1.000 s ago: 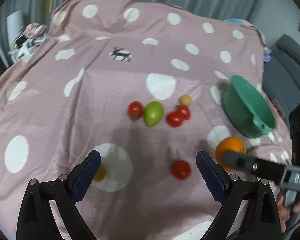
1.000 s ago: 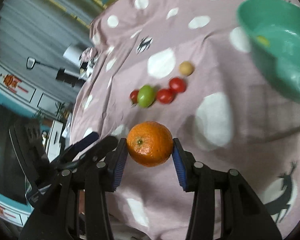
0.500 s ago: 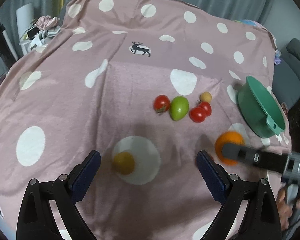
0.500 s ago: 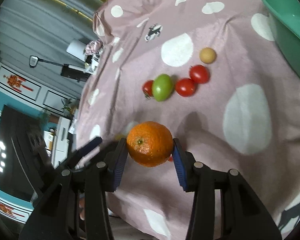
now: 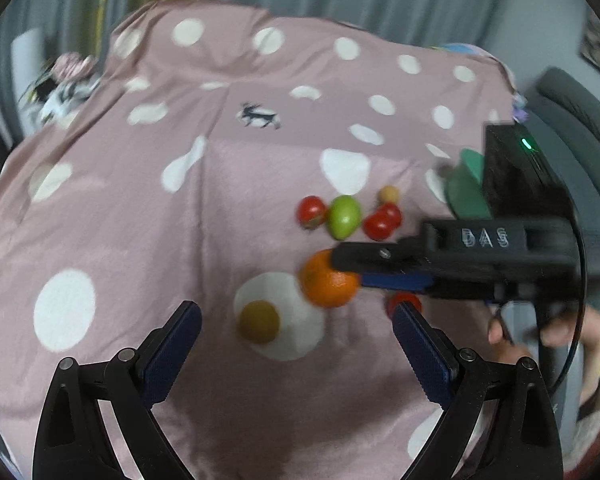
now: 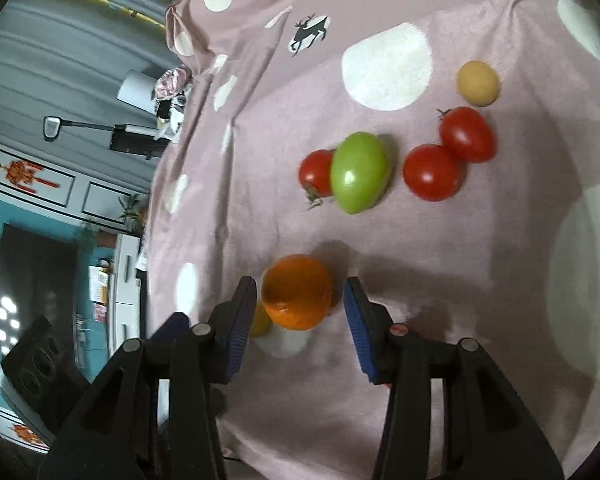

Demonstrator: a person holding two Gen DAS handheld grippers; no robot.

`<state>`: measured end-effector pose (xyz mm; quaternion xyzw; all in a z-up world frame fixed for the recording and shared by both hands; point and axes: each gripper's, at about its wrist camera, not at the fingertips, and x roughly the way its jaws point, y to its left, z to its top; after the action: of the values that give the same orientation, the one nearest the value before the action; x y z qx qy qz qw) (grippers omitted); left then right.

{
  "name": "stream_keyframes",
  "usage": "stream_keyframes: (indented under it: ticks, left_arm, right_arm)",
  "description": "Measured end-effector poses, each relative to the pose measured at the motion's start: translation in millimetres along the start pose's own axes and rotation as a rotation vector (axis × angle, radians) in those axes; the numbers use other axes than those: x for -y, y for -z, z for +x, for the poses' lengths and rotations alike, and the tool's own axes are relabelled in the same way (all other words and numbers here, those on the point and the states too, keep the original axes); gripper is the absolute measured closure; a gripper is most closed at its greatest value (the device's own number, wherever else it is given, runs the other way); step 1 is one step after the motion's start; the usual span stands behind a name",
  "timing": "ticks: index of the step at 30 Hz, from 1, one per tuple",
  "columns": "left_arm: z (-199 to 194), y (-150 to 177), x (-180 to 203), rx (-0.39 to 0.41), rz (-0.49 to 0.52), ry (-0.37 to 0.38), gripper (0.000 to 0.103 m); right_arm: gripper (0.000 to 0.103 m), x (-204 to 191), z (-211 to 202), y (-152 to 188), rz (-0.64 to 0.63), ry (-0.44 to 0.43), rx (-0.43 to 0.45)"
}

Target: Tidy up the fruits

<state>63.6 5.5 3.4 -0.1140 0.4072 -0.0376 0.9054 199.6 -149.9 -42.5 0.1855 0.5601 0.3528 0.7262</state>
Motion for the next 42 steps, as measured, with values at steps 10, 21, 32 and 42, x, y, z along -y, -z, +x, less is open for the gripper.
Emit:
stream_keyframes:
  ticks: [10, 21, 32, 42]
  left_arm:
    - [14, -3, 16, 0.04, 0.125, 0.088, 0.007]
    - [45, -6, -13, -0.056, 0.032, 0.045, 0.044]
    - [49, -2, 0, -0.08, 0.104, 0.062, 0.059]
    - [24, -8, 21, 0.017, 0.105, 0.061, 0.059]
  right_arm:
    - [0.056, 0, 1, -2, -0.003, 0.027, -0.024]
    - [0.056, -17, 27, -1, -0.039, -0.034, -0.086]
    - [0.06, -26, 36, -1, -0.103, 0.043, -0.109]
    - [0.061, -34, -2, 0, -0.137, 0.018, -0.029]
